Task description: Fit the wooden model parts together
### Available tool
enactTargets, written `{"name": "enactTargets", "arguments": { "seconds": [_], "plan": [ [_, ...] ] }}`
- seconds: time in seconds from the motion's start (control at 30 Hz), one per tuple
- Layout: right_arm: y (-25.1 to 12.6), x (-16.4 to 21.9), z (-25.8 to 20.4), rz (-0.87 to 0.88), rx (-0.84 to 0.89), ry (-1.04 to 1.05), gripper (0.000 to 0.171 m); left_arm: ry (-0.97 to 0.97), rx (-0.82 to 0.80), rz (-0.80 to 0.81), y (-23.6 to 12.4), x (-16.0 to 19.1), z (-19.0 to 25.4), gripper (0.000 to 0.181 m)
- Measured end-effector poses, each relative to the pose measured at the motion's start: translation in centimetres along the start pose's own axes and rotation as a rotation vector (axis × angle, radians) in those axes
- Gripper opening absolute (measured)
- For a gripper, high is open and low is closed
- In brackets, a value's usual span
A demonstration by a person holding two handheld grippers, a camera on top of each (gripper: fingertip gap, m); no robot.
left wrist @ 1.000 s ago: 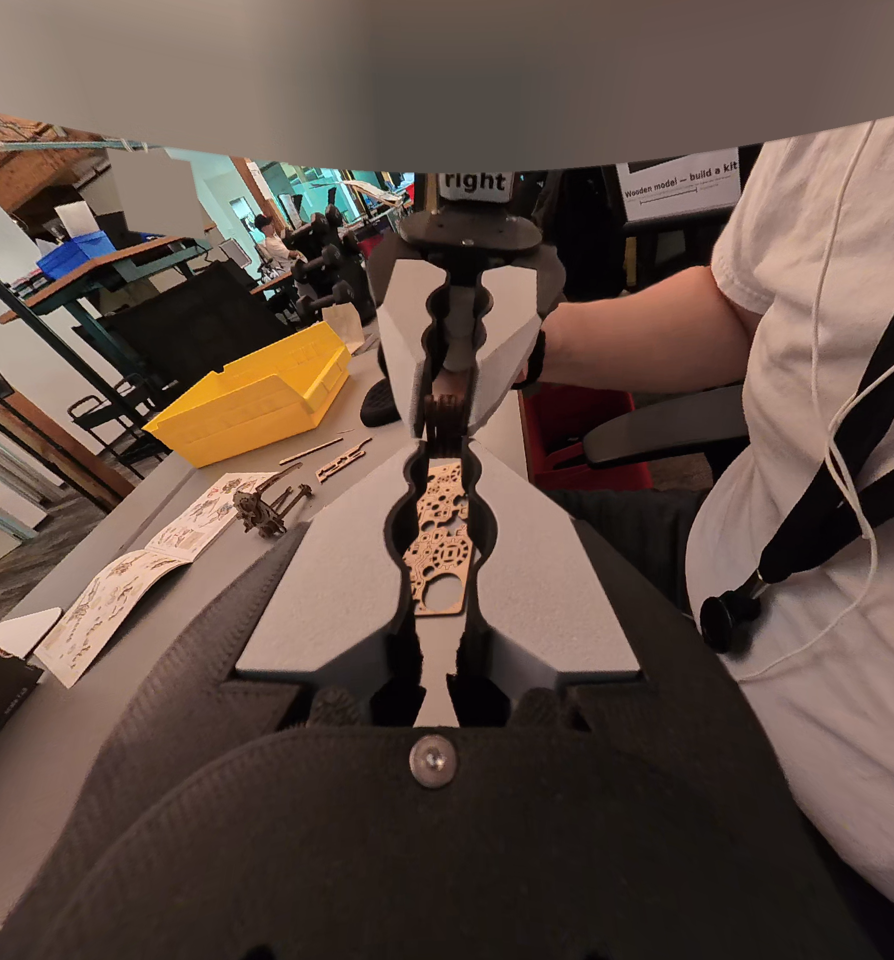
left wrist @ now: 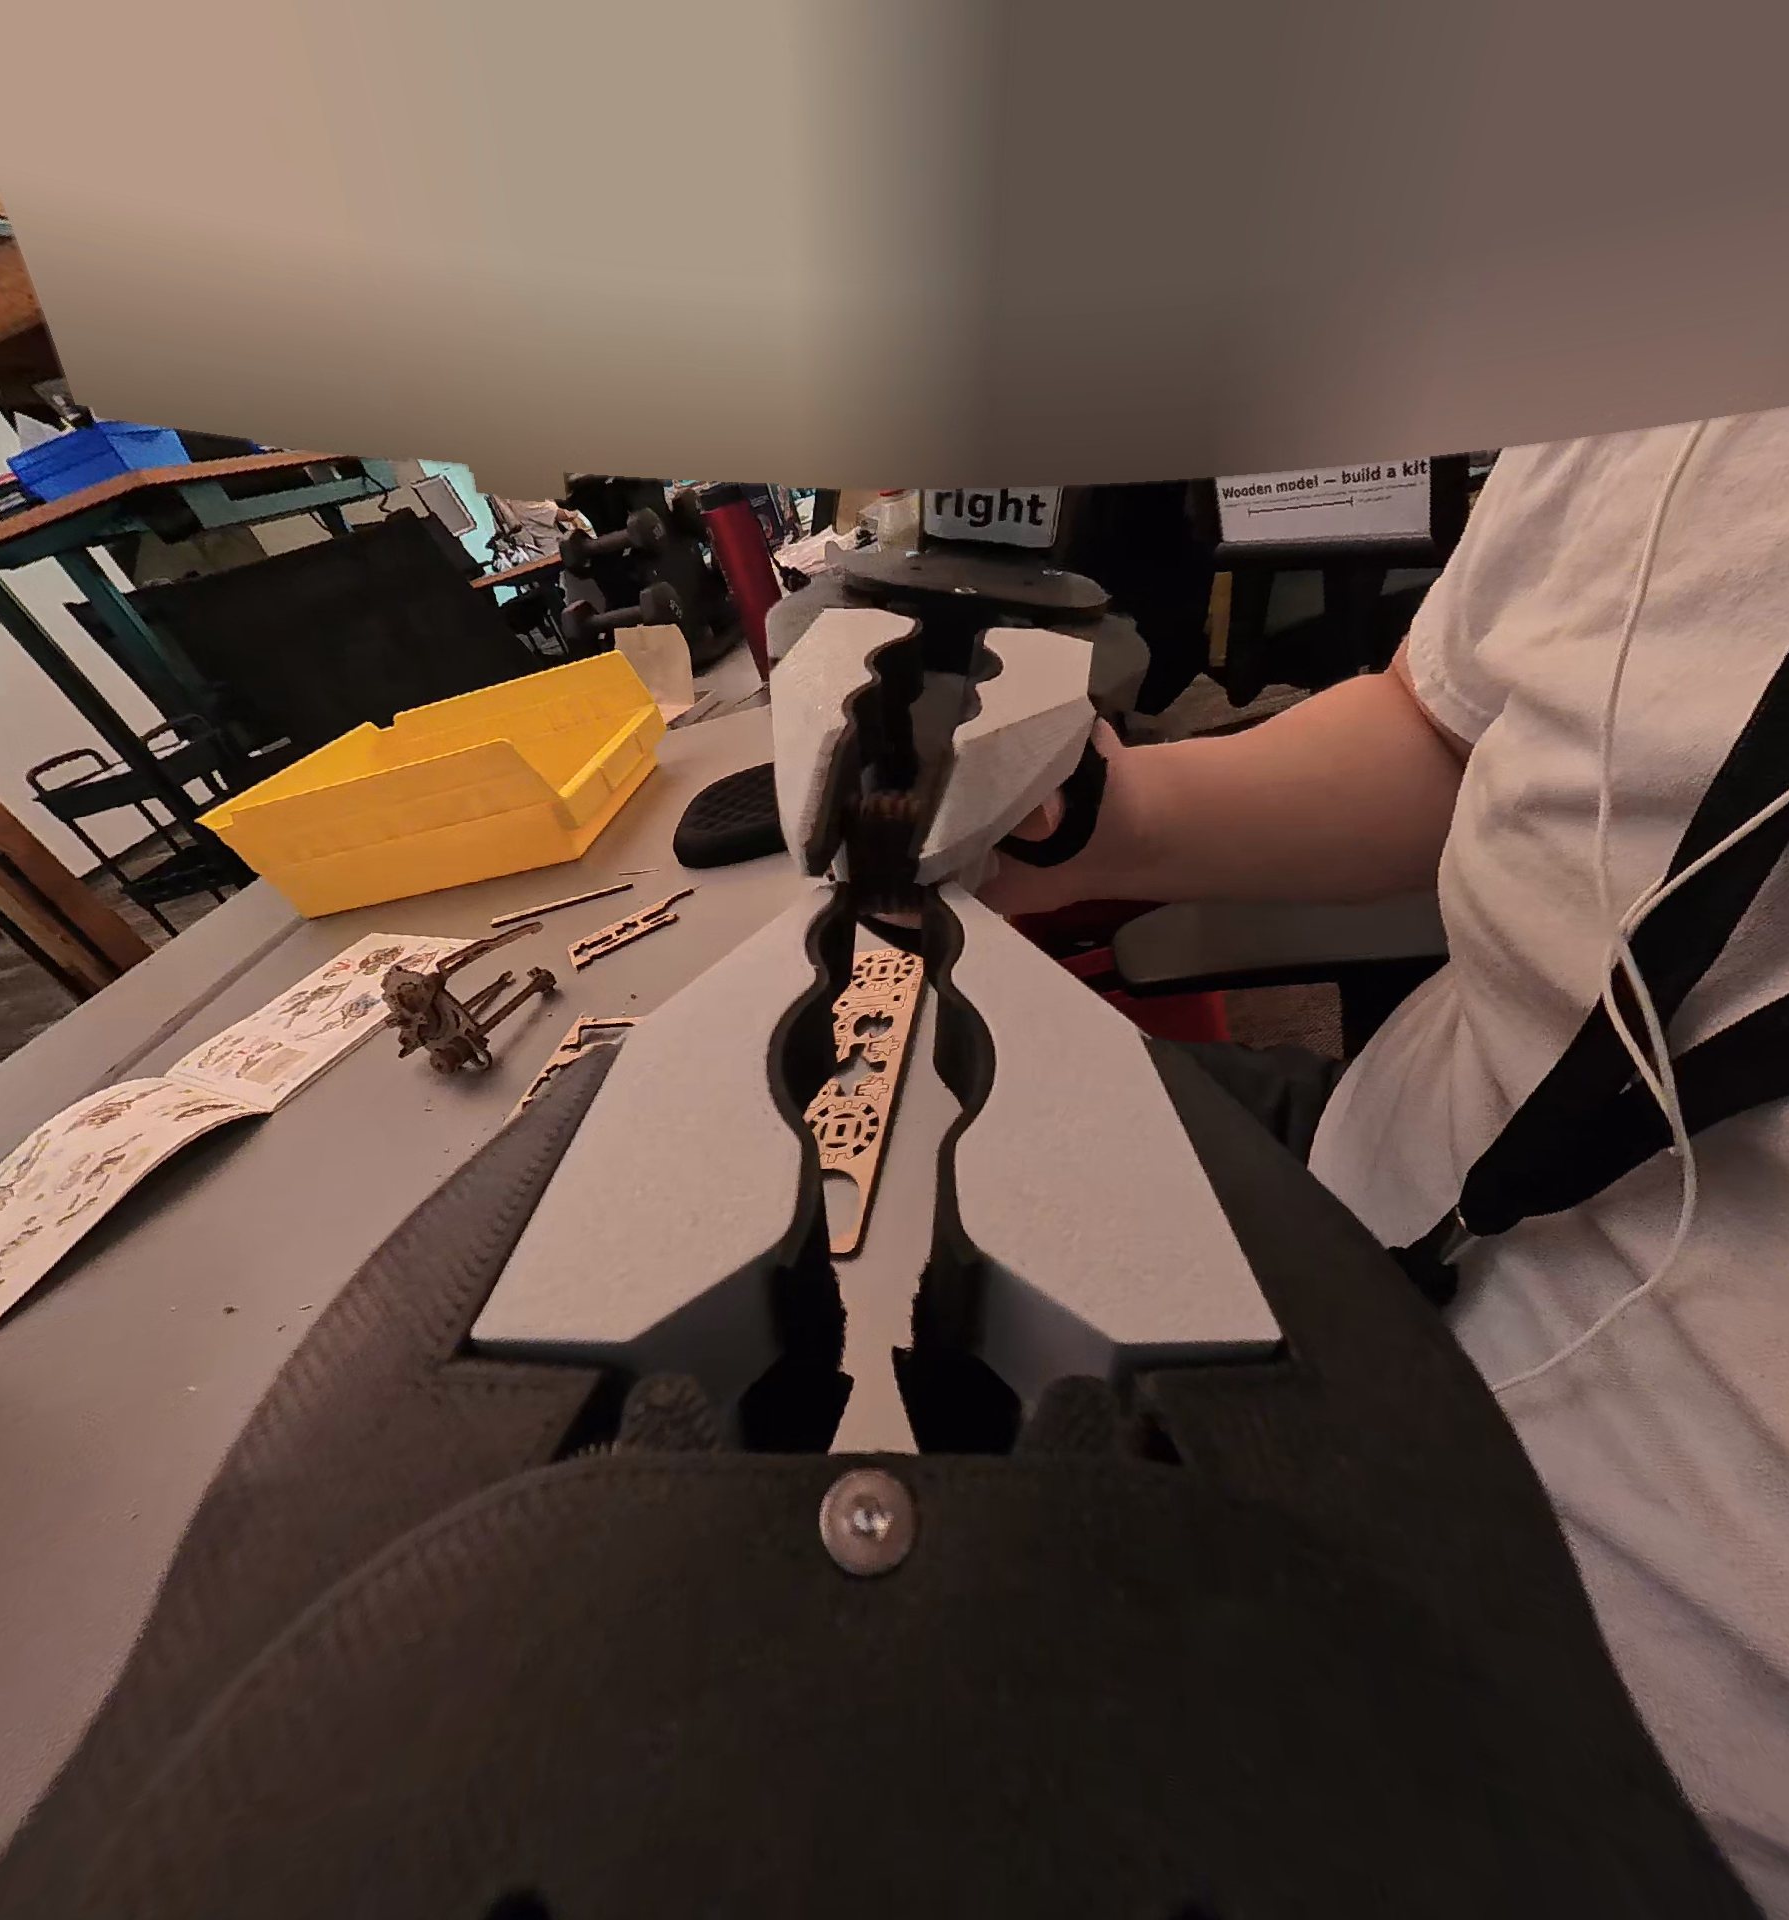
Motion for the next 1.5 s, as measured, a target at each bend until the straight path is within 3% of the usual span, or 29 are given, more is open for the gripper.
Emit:
{"name": "enactTargets", "arguments": {
  "seconds": [0.67,1.33,1.5],
  "plan": [
    [0.1,-1.1,-0.1,-0.104,-0.006,-0.173,0.012,-0.059,0.017,-0.007,0.1,-0.2,-0.3,0.01],
    [0.1,-0.8,-1.3,-0.112,0.112,-0.422,0.012,-0.094,0.026,0.009,0.0,0.0,-0.6,0.011],
    [0.3,-0.8,-0.4,-0.089,0.023,-0.2,0.013,-0.035,0.024,-0.005,-0.2,0.0,-0.4,0.01]
  ]
}}
Point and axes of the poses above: each gripper's, where its closed fingertips meet, y out along the fingers, x out of its underside, z = x × y across the jaws, the point moved 10 cm from there along -y, back along the fingers, and after that the axes turned 6 degrees about z, right-handed, at the moved point
